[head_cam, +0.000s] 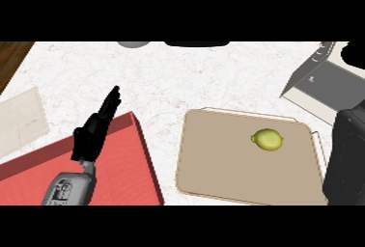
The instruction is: Pick the can from the tray and place it in the tiered shelf
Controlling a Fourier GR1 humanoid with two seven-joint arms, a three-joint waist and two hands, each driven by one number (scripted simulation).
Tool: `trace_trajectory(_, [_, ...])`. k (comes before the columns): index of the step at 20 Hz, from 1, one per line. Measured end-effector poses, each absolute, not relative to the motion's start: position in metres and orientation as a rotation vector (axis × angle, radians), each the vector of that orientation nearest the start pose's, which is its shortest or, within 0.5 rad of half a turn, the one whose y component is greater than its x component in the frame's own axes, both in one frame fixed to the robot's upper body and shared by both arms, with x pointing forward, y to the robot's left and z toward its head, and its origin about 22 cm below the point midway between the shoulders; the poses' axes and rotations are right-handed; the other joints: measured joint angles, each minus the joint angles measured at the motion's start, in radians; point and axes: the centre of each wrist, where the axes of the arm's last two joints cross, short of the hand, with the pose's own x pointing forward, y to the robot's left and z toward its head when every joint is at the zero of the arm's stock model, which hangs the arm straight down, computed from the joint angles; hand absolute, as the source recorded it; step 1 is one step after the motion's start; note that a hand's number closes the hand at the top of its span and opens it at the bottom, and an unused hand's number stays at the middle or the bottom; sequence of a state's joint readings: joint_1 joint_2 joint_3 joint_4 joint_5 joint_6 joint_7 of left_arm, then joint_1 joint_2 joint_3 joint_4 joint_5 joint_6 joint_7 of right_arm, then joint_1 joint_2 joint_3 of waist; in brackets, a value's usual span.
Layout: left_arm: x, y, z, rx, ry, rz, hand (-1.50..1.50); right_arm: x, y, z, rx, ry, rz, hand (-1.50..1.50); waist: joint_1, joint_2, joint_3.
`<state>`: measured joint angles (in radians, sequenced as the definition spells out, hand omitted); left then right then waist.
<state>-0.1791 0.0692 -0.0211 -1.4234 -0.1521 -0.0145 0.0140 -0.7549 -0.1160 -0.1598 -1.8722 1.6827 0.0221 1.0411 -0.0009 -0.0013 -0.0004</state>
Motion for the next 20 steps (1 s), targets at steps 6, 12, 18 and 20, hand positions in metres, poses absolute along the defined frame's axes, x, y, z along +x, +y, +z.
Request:
trace_trajectory(6, [0.284, 0.224, 0.012, 0.104, -1.574, -0.260, 0.00, 0.309, -0.223, 0.283, -1.856, -1.175, -0.276, 1.50, 0.003, 0.001, 0.000])
trace_trajectory(12, [0.287, 0.225, 0.014, 0.111, -1.579, -0.263, 0.00, 0.324, -0.250, 0.270, -1.925, -1.112, -0.242, 1.50, 0.004, 0.002, 0.000])
trace_trajectory(18, [0.288, 0.221, 0.017, 0.108, -1.578, -0.265, 0.00, 0.346, -0.286, 0.251, -1.994, -1.122, -0.168, 1.50, 0.007, 0.003, 0.000])
trace_trajectory(20, [0.285, 0.223, 0.016, 0.107, -1.579, -0.268, 0.00, 0.352, -0.294, 0.246, -1.998, -1.123, -0.187, 1.50, 0.007, 0.003, 0.001])
